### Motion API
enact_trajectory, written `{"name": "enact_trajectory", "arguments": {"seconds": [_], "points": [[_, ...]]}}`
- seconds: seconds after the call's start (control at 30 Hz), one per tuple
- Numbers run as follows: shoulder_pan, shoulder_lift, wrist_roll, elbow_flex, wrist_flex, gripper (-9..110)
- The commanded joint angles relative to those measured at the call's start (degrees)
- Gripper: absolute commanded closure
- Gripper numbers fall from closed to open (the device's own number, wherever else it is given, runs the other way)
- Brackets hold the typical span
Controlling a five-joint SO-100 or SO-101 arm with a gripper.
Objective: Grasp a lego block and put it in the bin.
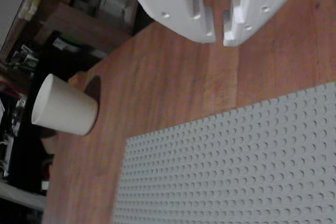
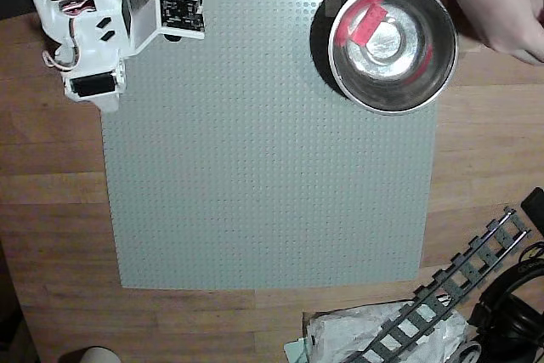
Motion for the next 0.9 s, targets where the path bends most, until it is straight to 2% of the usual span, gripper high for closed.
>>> {"name": "enact_trajectory", "arguments": {"seconds": [0.0, 0.87], "points": [[0.26, 6.06, -0.53, 4.13, 1.05, 102], [0.0, 6.24, -0.53, 21.71, -0.44, 102]]}}
